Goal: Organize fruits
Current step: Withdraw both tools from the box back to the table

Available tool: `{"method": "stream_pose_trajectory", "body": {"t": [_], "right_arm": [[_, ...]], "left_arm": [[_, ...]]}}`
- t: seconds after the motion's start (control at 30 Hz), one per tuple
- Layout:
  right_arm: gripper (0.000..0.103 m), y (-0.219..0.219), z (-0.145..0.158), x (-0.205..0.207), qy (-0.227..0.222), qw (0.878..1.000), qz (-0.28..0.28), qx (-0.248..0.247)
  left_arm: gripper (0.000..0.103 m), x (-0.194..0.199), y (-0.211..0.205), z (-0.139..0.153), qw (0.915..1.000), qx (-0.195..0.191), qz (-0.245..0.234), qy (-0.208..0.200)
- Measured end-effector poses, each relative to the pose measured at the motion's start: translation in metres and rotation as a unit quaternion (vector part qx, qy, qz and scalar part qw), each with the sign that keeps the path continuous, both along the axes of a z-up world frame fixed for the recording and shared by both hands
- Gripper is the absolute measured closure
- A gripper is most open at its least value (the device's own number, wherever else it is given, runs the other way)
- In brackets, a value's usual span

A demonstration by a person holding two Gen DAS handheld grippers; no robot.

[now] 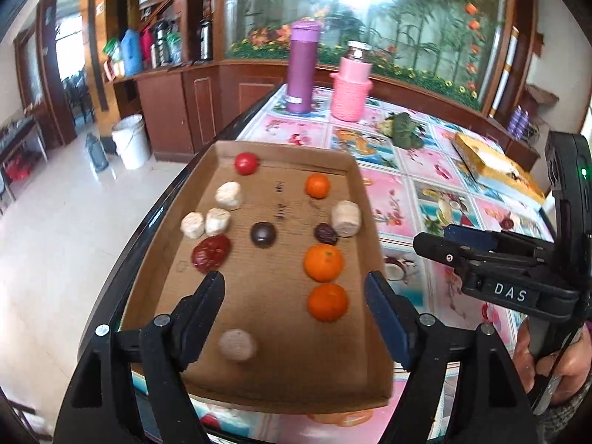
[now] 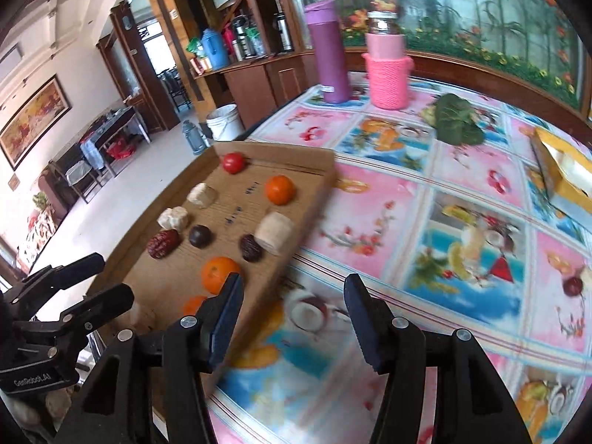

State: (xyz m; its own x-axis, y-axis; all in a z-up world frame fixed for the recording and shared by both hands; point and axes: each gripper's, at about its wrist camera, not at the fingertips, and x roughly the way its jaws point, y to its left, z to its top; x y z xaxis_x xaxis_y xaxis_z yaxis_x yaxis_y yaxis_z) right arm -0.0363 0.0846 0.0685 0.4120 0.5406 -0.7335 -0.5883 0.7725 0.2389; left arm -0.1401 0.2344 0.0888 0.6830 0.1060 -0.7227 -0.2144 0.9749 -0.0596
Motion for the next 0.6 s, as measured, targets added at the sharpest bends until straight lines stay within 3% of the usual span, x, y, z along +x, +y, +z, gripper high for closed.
{"method": "stream_pose_trajectory", "body": {"t": [0.3, 0.6], "right_arm": [[0.038, -0.073, -0.003, 0.000, 0.006, 0.998, -0.061, 0.012], [0.038, -0.124, -0.015, 0.010, 0.020, 0.994, -0.109, 0.014]], "left_arm": [[0.026, 0.003, -0.051, 0.007, 0.9981, 0.046, -0.040, 0.004], [0.026, 0.012, -0.072, 0.006, 0.9959, 0.069, -0.057, 0.016]]}}
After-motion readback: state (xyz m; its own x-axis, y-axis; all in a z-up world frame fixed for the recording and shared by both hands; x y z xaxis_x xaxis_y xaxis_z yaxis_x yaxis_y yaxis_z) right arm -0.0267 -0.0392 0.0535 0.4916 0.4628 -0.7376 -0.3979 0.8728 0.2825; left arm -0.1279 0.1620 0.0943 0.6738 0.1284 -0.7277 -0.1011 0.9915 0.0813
